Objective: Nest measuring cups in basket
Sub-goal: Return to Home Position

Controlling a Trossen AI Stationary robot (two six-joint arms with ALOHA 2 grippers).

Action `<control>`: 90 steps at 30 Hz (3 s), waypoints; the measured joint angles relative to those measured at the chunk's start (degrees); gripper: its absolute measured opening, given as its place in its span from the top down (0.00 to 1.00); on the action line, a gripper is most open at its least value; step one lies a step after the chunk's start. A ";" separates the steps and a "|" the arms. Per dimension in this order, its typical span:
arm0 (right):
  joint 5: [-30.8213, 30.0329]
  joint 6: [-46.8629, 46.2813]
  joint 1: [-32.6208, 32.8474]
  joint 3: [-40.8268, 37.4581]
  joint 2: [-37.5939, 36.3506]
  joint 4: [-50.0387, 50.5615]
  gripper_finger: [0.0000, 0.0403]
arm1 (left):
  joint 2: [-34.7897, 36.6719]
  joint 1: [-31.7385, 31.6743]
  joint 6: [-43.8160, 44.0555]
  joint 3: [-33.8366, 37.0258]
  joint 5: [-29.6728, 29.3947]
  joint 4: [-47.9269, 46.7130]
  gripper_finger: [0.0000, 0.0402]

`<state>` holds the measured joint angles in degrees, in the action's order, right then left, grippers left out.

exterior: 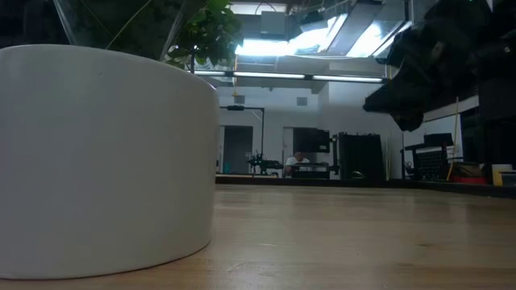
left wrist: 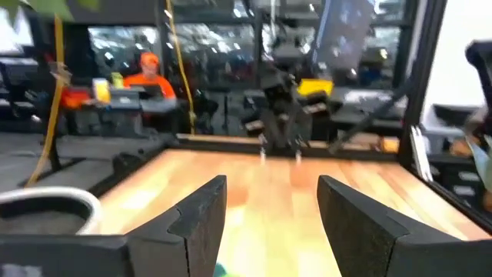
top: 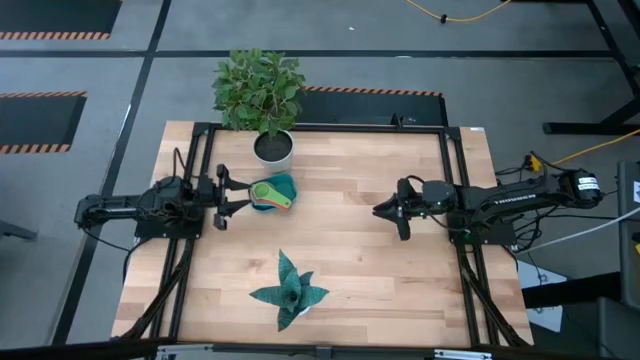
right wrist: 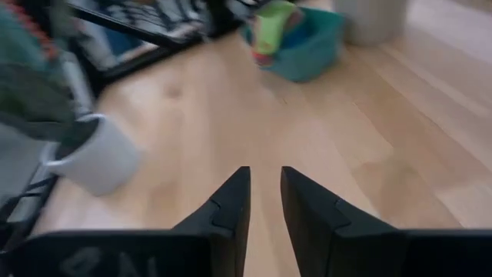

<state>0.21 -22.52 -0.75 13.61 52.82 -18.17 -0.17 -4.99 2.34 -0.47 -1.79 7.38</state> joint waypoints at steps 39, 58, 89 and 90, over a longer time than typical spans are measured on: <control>9.33 13.82 0.00 0.00 -43.28 27.36 0.80 | 0.03 0.00 0.62 0.00 -1.76 -2.32 0.51; 10.92 19.96 0.02 -6.36 -48.27 19.97 0.80 | 0.03 0.00 0.25 0.02 -1.76 -2.32 0.51; 8.43 21.65 0.02 -13.22 -52.44 15.45 0.80 | 0.03 0.02 -5.03 0.02 -0.11 -3.31 0.51; 8.44 21.66 0.02 -13.22 -52.44 15.46 0.80 | 0.03 0.00 -5.13 0.02 -0.19 -4.03 0.51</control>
<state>8.64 -0.86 -0.73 0.38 0.38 -2.71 -0.14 -4.99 -2.79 -0.45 -1.99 3.35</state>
